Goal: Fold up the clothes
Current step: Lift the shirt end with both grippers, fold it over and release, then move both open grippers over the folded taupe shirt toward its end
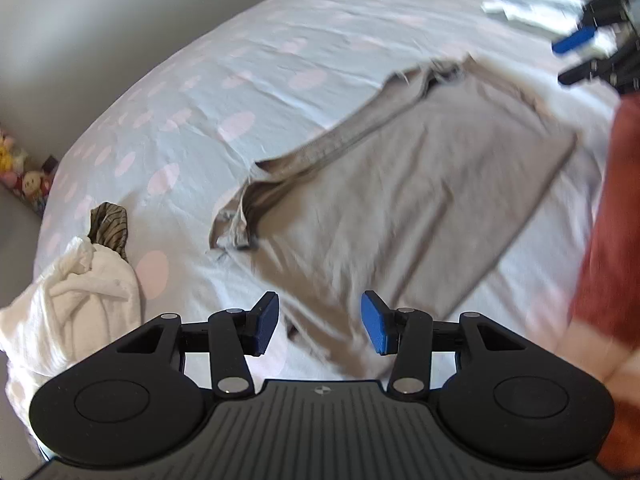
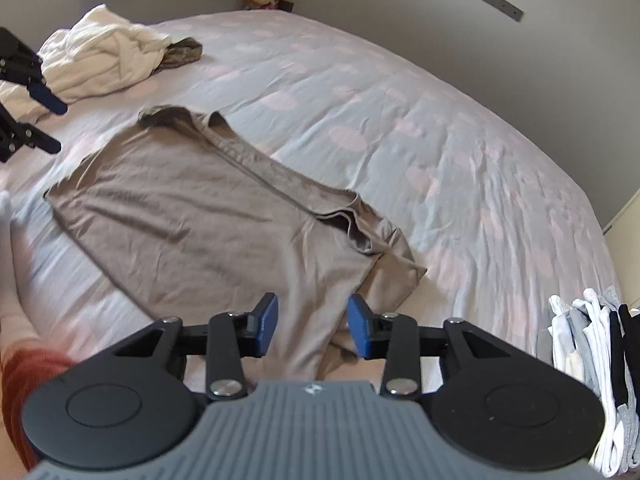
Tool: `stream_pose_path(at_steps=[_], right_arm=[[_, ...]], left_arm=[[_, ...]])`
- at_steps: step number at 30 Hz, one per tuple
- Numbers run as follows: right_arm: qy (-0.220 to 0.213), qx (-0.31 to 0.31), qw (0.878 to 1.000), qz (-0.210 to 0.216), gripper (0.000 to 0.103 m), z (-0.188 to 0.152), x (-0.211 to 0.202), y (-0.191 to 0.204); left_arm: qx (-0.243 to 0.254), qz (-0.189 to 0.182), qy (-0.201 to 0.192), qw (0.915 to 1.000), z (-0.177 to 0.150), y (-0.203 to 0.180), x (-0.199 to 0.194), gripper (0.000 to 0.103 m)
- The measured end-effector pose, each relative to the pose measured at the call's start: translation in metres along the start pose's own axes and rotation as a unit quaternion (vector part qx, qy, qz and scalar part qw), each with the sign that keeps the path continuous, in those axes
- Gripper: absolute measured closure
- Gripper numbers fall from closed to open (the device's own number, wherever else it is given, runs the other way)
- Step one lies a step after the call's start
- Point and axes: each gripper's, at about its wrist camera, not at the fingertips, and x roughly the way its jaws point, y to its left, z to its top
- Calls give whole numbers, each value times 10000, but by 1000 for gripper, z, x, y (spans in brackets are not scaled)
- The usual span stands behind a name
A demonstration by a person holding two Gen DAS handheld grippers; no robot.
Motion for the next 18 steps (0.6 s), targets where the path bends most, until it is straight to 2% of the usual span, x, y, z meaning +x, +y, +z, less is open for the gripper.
stream_pose_path(at_steps=[3,8,13,18], right_arm=[[-136,434,9990,45,77,10,15,1],[-232,1152,9929,175,79,18,48,4],[-144,1534,9877,270,78,22,80,4],[42,1796,9827,456,78,23,107,3]], left_arm=[[-308,16,-98,9995,11,3,12,60],[-619,-487,-286,9965,21,3,37,64],[-565,-625,-151,9963,24,-4,69,69],[-710,-744,-205,9945,22,-3,93,69]])
